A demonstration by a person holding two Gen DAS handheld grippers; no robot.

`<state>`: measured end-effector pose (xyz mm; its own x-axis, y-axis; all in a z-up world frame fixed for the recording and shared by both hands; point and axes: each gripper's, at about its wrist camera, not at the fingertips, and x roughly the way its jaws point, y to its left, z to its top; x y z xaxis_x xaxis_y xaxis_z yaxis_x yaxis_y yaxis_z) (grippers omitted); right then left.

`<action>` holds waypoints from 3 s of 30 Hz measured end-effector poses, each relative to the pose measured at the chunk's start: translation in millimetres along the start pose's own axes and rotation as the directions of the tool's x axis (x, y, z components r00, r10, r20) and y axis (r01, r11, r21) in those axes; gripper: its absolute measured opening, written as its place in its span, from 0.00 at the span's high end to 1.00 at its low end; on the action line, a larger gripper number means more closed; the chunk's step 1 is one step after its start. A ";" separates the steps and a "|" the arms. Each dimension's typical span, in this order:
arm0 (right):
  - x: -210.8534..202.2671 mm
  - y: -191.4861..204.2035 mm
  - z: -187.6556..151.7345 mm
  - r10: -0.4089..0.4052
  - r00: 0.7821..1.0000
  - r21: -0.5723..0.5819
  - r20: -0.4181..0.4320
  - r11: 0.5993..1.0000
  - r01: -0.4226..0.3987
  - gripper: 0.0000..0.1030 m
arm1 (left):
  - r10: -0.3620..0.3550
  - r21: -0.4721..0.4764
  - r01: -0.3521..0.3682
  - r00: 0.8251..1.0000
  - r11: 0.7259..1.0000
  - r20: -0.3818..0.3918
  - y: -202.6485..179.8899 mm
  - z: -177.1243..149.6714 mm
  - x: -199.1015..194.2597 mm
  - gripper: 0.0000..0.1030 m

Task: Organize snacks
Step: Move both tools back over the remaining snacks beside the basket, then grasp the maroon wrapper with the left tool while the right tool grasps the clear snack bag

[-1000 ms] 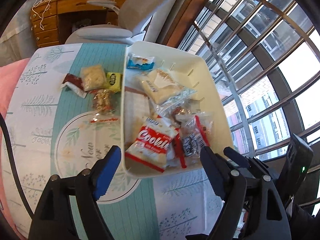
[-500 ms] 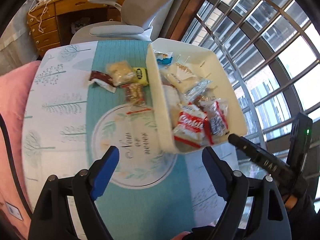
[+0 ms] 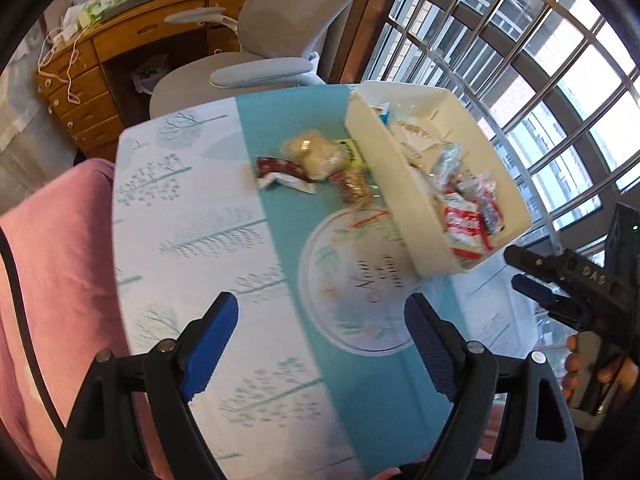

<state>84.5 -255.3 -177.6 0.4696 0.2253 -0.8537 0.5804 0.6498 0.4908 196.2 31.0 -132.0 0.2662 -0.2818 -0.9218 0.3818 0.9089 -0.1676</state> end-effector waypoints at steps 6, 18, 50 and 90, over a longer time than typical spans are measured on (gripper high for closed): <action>18.0 24.8 -19.1 0.029 0.999 0.135 -0.039 0.991 -0.023 0.35 | 0.022 0.065 -0.023 1.000 0.998 0.005 28.8 15.4 3.9 0.18; 71.7 78.9 -4.0 -0.003 0.999 0.294 -0.054 0.956 0.018 0.34 | 0.005 0.283 -0.008 1.000 0.959 0.012 34.0 72.0 27.2 0.18; 195.9 76.8 28.5 -0.166 0.986 0.522 -0.010 0.840 0.147 0.30 | -0.136 0.616 0.175 0.985 0.768 -0.110 35.3 138.8 217.6 0.18; 228.1 110.4 56.7 -0.280 0.959 0.221 -0.051 0.933 0.285 0.35 | -0.161 0.388 0.200 0.978 0.899 -0.131 51.3 75.4 201.3 0.64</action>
<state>293.4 -173.3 -308.3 0.2534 0.0710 -0.9648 0.8222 0.5096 0.2535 336.1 -2.3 -299.8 0.0827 -0.3815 -0.9207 0.7405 0.6418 -0.1995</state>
